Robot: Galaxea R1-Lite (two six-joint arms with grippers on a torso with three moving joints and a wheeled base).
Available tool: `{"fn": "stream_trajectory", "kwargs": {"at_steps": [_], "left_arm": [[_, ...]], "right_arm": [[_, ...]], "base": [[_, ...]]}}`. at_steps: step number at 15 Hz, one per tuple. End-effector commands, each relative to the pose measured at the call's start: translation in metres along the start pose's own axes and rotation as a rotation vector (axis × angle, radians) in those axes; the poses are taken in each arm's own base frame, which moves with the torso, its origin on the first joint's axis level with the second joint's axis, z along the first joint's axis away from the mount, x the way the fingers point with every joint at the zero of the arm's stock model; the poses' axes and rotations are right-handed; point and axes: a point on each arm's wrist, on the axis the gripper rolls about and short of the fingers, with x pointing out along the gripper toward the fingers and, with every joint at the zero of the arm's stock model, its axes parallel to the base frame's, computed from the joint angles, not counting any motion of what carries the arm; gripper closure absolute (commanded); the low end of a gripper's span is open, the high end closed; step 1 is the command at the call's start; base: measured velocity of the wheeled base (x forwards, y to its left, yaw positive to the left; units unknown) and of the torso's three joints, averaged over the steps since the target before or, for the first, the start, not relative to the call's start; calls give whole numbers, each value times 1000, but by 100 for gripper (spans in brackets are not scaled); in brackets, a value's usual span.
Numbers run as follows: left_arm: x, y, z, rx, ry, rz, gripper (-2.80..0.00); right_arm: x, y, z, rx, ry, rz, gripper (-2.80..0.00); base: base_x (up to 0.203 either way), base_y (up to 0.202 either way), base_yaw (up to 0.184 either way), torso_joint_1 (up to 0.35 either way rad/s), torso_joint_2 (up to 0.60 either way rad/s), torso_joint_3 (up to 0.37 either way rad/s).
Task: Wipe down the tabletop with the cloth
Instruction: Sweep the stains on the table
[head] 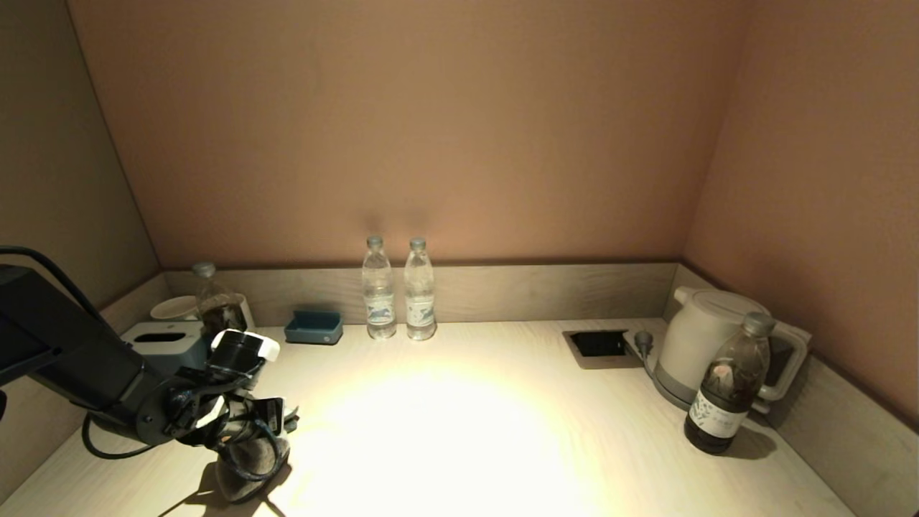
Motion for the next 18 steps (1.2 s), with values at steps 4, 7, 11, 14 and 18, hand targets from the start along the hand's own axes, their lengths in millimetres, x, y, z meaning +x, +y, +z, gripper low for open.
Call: {"fn": "stream_trajectory", "kwargs": {"at_steps": [4, 7, 11, 14, 18], "left_arm": [[-16, -37, -18, 89, -11, -81, 0], [-23, -47, -25, 121, -11, -107, 0], [-59, -94, -50, 256, -50, -241, 0], [-66, -99, -48, 260, -66, -274, 0], [-76, -114, -47, 277, -88, -332, 0]], "right_arm": [[0, 0, 0, 0, 1, 0, 0], [0, 0, 0, 0, 1, -1, 0], [0, 0, 0, 0, 1, 0, 0], [0, 0, 0, 0, 1, 0, 0], [0, 0, 0, 0, 1, 0, 0]], "base": [[0, 0, 0, 0, 0, 0], [0, 0, 0, 0, 0, 0], [0, 0, 0, 0, 0, 0], [0, 0, 0, 0, 0, 0], [0, 0, 0, 0, 0, 0]]}}
